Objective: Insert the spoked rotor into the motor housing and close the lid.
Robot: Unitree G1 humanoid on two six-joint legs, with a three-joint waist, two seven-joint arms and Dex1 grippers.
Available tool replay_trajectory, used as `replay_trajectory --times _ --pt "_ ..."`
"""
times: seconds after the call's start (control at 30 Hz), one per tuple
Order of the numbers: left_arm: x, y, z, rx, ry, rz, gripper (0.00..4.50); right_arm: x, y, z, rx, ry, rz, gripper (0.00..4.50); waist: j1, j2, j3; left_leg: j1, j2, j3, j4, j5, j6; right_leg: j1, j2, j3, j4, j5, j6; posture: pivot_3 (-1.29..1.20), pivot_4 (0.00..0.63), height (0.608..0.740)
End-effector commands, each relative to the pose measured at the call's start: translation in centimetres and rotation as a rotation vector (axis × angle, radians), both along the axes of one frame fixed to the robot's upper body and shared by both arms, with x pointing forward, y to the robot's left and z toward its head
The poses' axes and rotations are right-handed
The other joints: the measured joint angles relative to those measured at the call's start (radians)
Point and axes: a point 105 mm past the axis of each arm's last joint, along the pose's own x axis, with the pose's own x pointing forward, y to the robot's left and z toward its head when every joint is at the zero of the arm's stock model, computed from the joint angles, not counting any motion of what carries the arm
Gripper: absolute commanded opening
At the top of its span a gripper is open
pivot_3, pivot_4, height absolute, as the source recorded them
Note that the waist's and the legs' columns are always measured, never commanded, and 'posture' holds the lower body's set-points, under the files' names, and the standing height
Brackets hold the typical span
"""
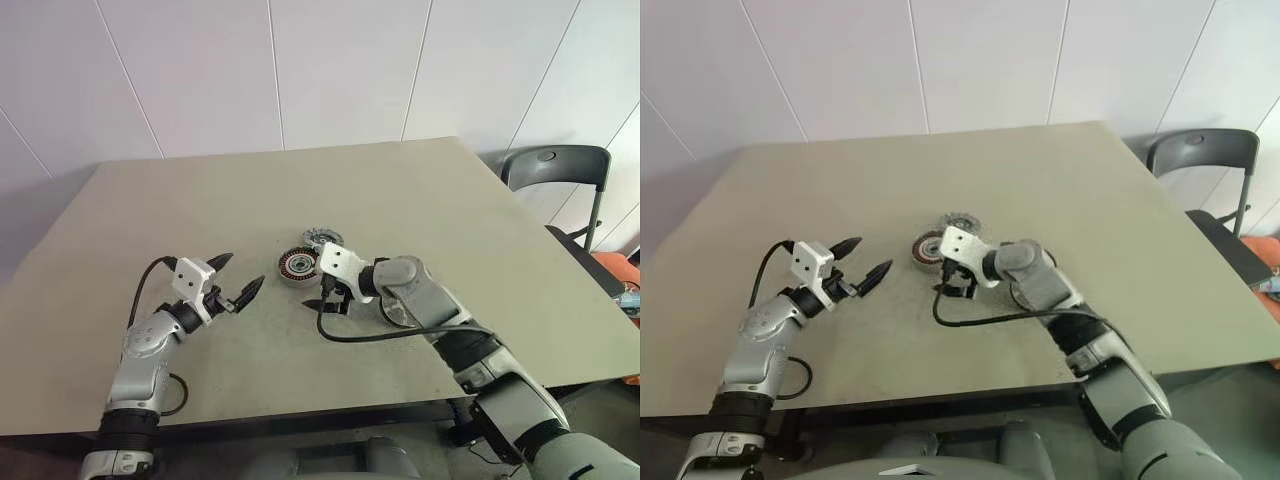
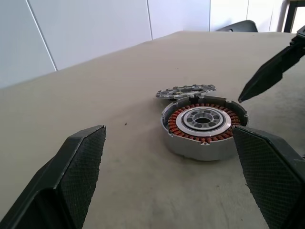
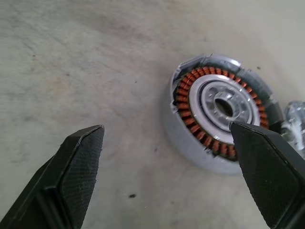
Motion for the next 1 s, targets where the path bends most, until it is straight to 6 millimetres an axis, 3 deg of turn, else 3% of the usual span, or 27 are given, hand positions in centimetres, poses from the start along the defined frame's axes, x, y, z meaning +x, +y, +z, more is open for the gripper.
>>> replay_trajectory --times 0.03,0.13,0.27,0.5,0.73,0.9,1.0 --pt "0.4 -0.2 1.2 0.003 -0.056 -0.004 4.5 0.7 1.1 0.8 -0.027 -0.062 0.031 4.46 0.0 0.0 0.0 0.0 0.0 0.0 0.0 0.0 0.0 0.0 0.0 0.0 0.0 0.0 0.0 0.0 0.0 0.74" --pt "0.4 -0.2 1.2 0.001 -0.058 -0.004 4.5 1.4 0.9 -0.1 -0.097 -0.09 0.033 4.46 0.0 0.0 0.0 0.0 0.0 0.0 0.0 0.0 0.0 0.0 0.0 0.0 0.0 0.0 0.0 0.0 0.0 0.74" --pt "0.4 -0.3 1.2 0.0 -0.061 -0.001 4.5 1.9 0.6 -1.1 -0.167 -0.123 0.053 3.27 0.0 0.0 0.0 0.0 0.0 0.0 0.0 0.0 0.0 0.0 0.0 0.0 0.0 0.0 0.0 0.0 0.0 0.74" --pt "0.4 -0.4 1.5 -0.002 -0.066 0.001 4.5 2.0 1.0 -0.8 -0.156 -0.148 0.074 1.09 -0.003 0.0 0.0 0.001 0.001 0.001 0.0 0.0 0.0 0.0 0.001 0.0 0.0 0.001 -0.001 0.0 0.0 0.74" --pt "0.5 -0.5 1.8 -0.002 -0.069 -0.004 4.5 0.9 1.6 -0.6 -0.114 -0.107 0.129 1.09 -0.001 0.0 0.0 0.001 0.001 0.001 0.0 0.001 -0.001 0.0 0.001 0.0 0.001 0.002 -0.002 0.0 0.0 0.74" --pt "0.5 -0.5 1.8 -0.002 -0.07 -0.005 4.5 0.4 2.0 -0.4 -0.087 -0.095 0.139 0.03 -0.001 0.0 0.0 0.0 0.001 0.001 -0.001 0.0 -0.001 -0.002 0.001 0.0 0.0 0.002 -0.002 0.0 0.0 0.74" --pt "0.5 -0.5 1.8 -0.001 -0.069 -0.003 4.5 0.4 2.1 0.0 -0.066 -0.093 0.138 0.03 -0.002 0.0 0.0 0.0 0.001 0.001 -0.001 0.0 -0.001 -0.002 0.001 0.0 0.0 0.002 -0.002 0.0 0.0 0.74"
